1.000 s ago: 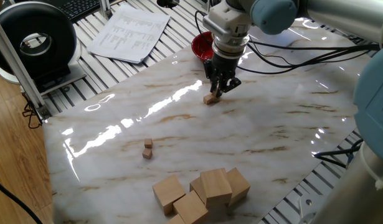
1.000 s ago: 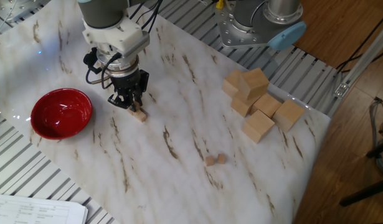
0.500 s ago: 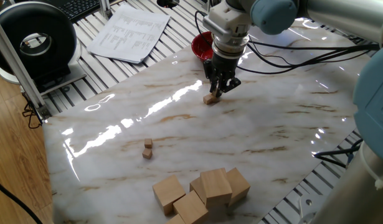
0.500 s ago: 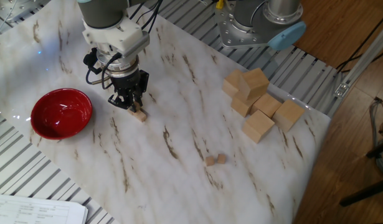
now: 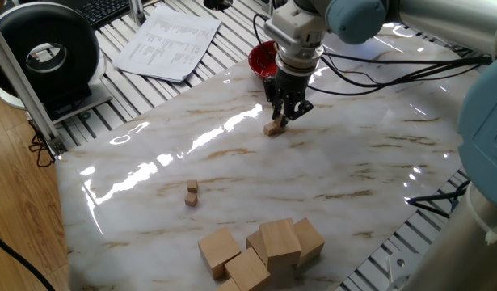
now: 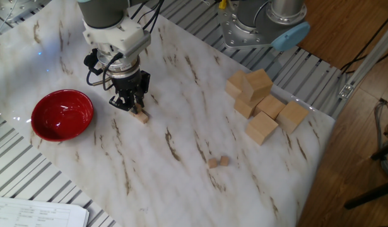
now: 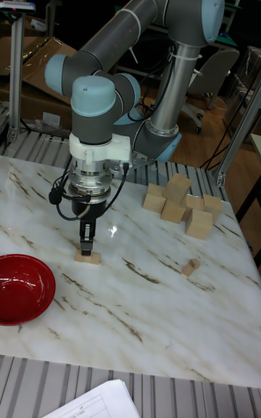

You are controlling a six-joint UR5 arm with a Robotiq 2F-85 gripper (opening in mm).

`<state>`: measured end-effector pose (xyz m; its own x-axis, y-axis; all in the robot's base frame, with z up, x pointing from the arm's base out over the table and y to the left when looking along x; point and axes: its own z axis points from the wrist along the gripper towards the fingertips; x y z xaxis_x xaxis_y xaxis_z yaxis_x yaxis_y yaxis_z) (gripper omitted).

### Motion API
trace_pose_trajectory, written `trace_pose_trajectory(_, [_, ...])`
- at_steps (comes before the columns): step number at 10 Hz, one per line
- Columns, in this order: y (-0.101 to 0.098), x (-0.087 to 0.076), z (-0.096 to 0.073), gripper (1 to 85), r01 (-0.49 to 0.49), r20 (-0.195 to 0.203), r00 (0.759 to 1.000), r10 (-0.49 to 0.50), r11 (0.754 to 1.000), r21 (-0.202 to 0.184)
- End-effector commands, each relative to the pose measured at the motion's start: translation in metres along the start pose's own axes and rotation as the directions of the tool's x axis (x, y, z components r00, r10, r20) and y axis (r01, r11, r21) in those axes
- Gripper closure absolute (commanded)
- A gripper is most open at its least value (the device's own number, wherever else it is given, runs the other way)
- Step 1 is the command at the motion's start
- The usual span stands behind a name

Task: Stack the blocks into a pyramid shape

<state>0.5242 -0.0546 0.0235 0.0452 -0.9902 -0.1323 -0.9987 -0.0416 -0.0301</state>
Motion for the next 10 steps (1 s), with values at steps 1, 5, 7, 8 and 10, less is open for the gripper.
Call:
trace_pose_trajectory(1, [-0.0026,-0.0022,-0.0013,53.3,0.003,0.017,1.000,-0.003,1.000,0.008])
trace_pose_trajectory(5, [-0.0022,-0.0027,-0.0009,51.0,-0.001,0.020,1.000,0.001,1.000,0.005])
trace_pose_trajectory(7, [-0.0020,-0.0033,-0.0008,48.3,0.012,0.024,1.000,-0.012,1.000,0.005])
trace_pose_trajectory(8, [-0.0018,-0.0035,-0.0003,47.0,0.016,0.027,0.999,-0.016,1.000,0.006])
trace_pose_trajectory(10, [-0.0030,-0.0019,0.0030,44.0,0.033,0.028,0.999,-0.033,0.999,0.009])
